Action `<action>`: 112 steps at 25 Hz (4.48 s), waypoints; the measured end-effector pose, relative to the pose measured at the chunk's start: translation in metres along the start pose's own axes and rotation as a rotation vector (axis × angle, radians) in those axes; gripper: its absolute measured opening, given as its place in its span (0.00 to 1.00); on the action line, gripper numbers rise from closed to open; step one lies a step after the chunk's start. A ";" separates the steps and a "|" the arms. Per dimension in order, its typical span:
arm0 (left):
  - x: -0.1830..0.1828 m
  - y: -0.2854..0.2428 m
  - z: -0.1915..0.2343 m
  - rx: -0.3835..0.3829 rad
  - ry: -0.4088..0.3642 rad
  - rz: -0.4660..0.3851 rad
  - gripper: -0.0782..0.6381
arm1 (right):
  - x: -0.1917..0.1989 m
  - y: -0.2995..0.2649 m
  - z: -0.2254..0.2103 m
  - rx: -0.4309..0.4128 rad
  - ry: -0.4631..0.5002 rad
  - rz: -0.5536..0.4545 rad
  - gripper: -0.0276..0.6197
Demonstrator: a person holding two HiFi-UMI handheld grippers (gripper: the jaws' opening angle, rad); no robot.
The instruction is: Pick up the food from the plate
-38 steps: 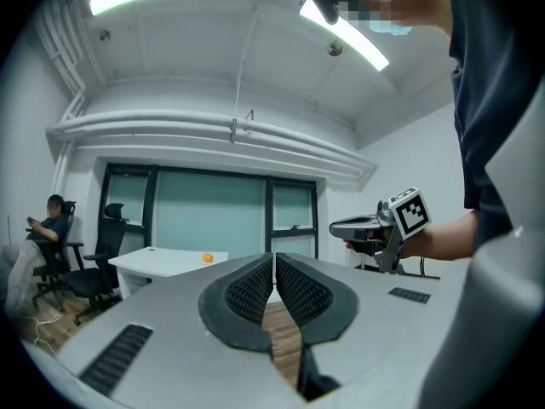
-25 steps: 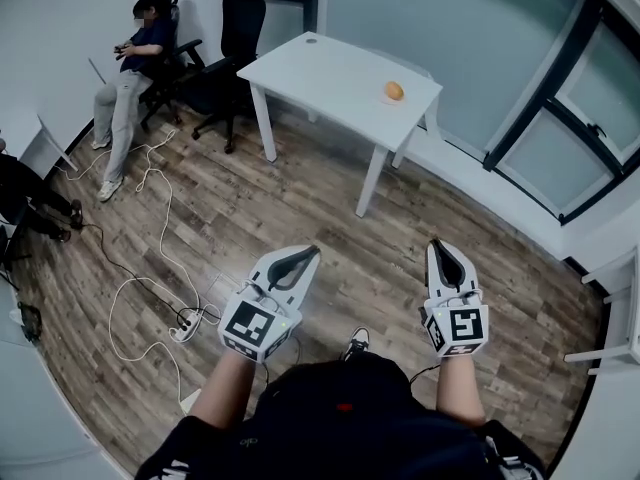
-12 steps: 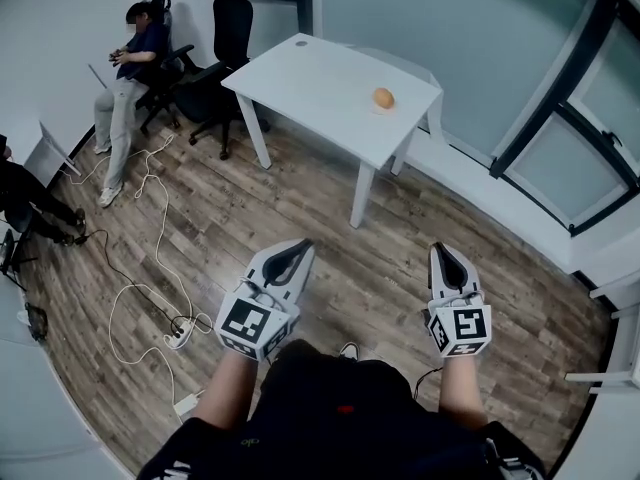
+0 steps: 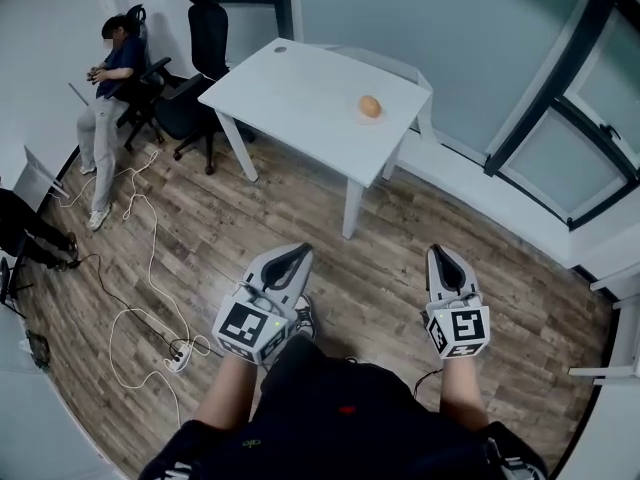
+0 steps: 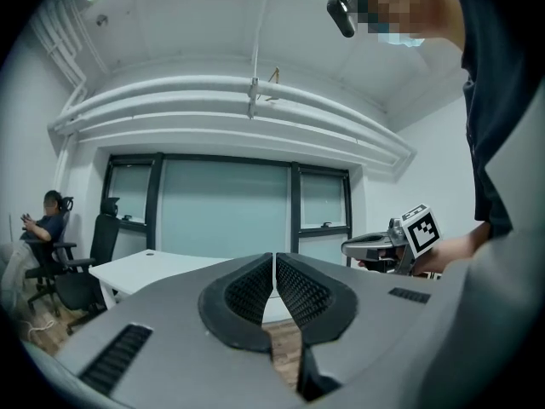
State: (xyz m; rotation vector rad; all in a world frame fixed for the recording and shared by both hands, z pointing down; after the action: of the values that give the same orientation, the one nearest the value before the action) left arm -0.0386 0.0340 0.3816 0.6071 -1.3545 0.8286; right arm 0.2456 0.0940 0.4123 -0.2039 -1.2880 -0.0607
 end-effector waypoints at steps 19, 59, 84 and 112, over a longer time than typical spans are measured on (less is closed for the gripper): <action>-0.037 -0.145 0.274 0.063 0.033 0.025 0.15 | -0.044 -0.303 -0.015 0.047 0.060 0.086 0.09; 0.003 -0.416 0.353 -0.328 0.179 0.213 0.15 | 0.196 -0.709 -0.187 -0.431 0.197 0.407 0.61; -0.036 -0.336 0.361 -0.373 0.137 0.103 0.15 | 0.064 -0.663 -0.162 -0.322 0.102 0.207 0.59; -0.125 -0.279 0.348 -0.096 -0.022 -0.119 0.15 | -0.111 -0.495 -0.131 -0.107 0.116 -0.094 0.59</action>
State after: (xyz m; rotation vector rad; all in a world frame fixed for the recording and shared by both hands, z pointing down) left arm -0.0222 -0.4261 0.3300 0.6170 -1.3566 0.6595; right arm 0.2601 -0.4231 0.3299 -0.2281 -1.1787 -0.2198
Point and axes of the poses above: the fingertips, and each gripper's own axes: y backward along the fingers, z to its left, x out of its underside, the point moved 7 cm from there along y, backward along the fingers, and after that the axes turned 8 degrees about y, right-handed, at the moved point
